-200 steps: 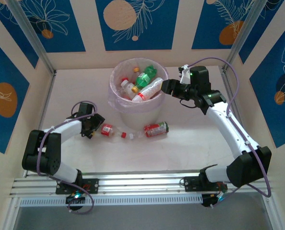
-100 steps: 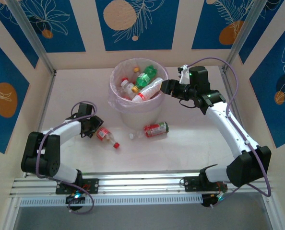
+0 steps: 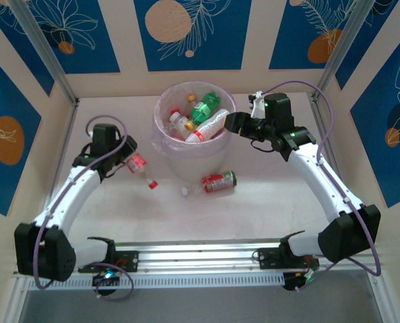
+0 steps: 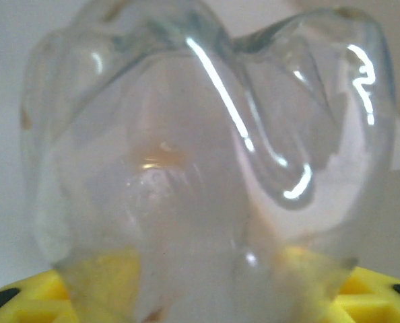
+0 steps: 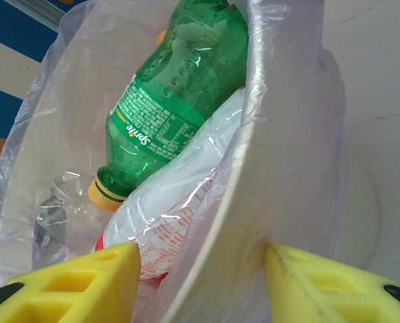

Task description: Put the plastic bottles in the bin

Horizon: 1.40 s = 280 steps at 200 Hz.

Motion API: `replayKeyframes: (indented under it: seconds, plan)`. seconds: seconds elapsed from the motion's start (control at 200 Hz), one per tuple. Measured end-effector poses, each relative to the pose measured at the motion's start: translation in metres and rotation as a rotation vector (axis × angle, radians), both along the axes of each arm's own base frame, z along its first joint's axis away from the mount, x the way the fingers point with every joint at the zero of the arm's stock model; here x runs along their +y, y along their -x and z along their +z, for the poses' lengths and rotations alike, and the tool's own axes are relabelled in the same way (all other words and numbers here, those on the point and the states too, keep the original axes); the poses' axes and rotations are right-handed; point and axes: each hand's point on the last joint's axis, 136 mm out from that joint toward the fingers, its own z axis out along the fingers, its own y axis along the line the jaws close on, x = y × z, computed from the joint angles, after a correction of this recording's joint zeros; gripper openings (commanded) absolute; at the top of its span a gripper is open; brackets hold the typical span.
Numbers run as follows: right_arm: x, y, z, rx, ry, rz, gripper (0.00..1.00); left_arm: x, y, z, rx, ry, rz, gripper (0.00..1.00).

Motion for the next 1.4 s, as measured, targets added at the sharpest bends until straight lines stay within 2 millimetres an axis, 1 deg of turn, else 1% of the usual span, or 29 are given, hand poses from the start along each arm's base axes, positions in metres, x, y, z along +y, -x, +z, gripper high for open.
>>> replayKeyframes:
  seconds: [0.015,0.02,0.03,0.055,0.075,0.09,0.145,0.19,0.255,0.33,0.39,0.46,0.585,0.64,0.695,0.76,0.825,0.865,0.965,1.07,1.155,1.226,1.321,1.401]
  plan:
    - [0.0,0.0,0.0,0.0,0.0,0.0,0.52,0.001,-0.001,0.011,-0.024,-0.015,-0.005,0.49]
    - [0.0,0.0,0.0,0.0,0.001,0.0,0.52,0.002,-0.002,0.017,-0.039,-0.022,-0.005,0.48]
    - [0.0,0.0,0.0,0.0,0.001,0.0,0.52,0.003,-0.002,0.023,-0.05,-0.027,-0.006,0.48]
    - [0.0,0.0,0.0,-0.001,0.002,-0.001,0.52,0.005,-0.004,0.045,-0.102,-0.054,-0.015,0.46]
    - [0.0,0.0,0.0,-0.001,0.002,-0.001,0.52,0.006,-0.004,0.058,-0.132,-0.07,-0.022,0.44]
    - [0.0,0.0,0.0,-0.001,0.002,-0.001,0.52,0.007,-0.004,0.073,-0.167,-0.085,-0.026,0.43]
    - [0.0,0.0,0.0,-0.001,0.004,-0.003,0.52,0.01,-0.001,0.115,-0.267,-0.131,-0.045,0.38]
    - [0.0,0.0,0.0,-0.002,0.004,-0.003,0.52,0.012,0.005,0.152,-0.355,-0.164,-0.055,0.36]
    - [0.0,0.0,0.0,-0.002,0.005,-0.004,0.52,0.014,0.016,0.198,-0.466,-0.206,-0.072,0.34]
    - [0.0,0.0,0.0,-0.002,0.006,-0.004,0.52,0.015,0.032,0.244,-0.583,-0.245,-0.088,0.3]
    - [0.0,0.0,0.0,-0.002,0.006,-0.004,0.52,0.012,0.042,0.276,-0.671,-0.258,-0.113,0.25]
    - [0.0,0.0,0.0,-0.002,0.006,-0.004,0.52,0.003,0.052,0.309,-0.773,-0.27,-0.171,0.23]
    - [0.0,0.0,0.0,-0.003,0.007,-0.006,0.52,-0.024,0.057,0.354,-0.91,-0.272,-0.312,0.18]
    - [0.001,0.0,-0.001,-0.003,0.008,-0.006,0.52,-0.038,0.054,0.367,-0.957,-0.262,-0.378,0.17]
    - [0.001,0.0,-0.001,-0.004,0.01,-0.008,0.52,-0.052,0.05,0.374,-0.988,-0.248,-0.44,0.16]
    - [0.001,0.0,-0.001,-0.005,0.014,-0.011,0.52,-0.069,0.043,0.374,-1.004,-0.226,-0.514,0.15]
    - [0.002,-0.001,-0.001,-0.007,0.017,-0.015,0.52,-0.088,0.029,0.362,-0.986,-0.213,-0.582,0.14]
    - [0.002,0.0,-0.001,-0.007,0.019,-0.016,0.52,-0.103,0.019,0.351,-0.966,-0.213,-0.629,0.14]
    - [0.003,-0.001,-0.001,-0.009,0.023,-0.02,0.52,-0.136,0.003,0.329,-0.92,-0.213,-0.736,0.1]
    - [0.004,-0.001,-0.001,-0.013,0.028,-0.023,0.52,-0.163,-0.011,0.32,-0.884,-0.213,-0.814,0.07]
    - [0.005,0.0,-0.001,-0.014,0.03,-0.023,0.52,-0.176,-0.02,0.317,-0.859,-0.229,-0.85,0.06]
    - [0.004,-0.001,-0.001,-0.015,0.031,-0.025,0.52,-0.185,-0.029,0.309,-0.826,-0.246,-0.875,0.06]
    - [0.004,-0.001,-0.001,-0.015,0.031,-0.025,0.52,-0.193,-0.042,0.289,-0.759,-0.276,-0.899,0.05]
    - [0.004,-0.001,-0.001,-0.015,0.031,-0.025,0.52,-0.199,-0.055,0.265,-0.691,-0.305,-0.915,0.05]
